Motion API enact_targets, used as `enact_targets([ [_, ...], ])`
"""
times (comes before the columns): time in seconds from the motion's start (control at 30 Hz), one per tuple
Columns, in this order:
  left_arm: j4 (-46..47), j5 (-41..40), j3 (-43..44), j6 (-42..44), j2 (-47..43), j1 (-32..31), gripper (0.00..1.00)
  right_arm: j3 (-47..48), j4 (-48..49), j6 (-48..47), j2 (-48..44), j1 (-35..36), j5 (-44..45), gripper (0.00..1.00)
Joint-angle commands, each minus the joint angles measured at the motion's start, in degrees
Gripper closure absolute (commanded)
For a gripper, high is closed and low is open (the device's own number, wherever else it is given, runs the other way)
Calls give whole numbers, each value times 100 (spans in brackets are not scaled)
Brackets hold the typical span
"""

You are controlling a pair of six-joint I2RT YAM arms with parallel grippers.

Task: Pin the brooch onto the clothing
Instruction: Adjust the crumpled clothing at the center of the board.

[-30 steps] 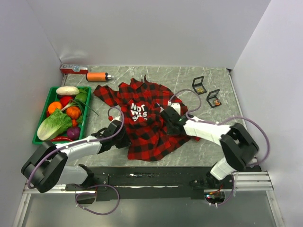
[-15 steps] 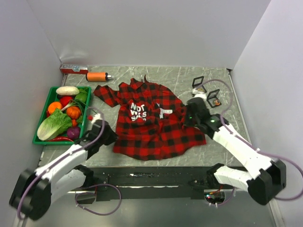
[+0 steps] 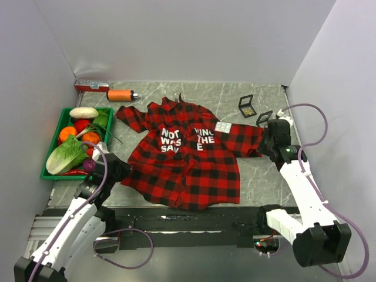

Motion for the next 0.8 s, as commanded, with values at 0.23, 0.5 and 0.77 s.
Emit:
enact_targets([
  [0.23,-466,-246,384,-66,-440,60,99,260,-69,-482,327,-1467,284,100],
  [0.5,-501,-27,480,-13,-537,60,99,313,-34,-561,828,-1775,529,100],
  [0.77,-914,-158,1095,233,-686,60,99,673,-209,-587,1215,-2013,1013,100],
])
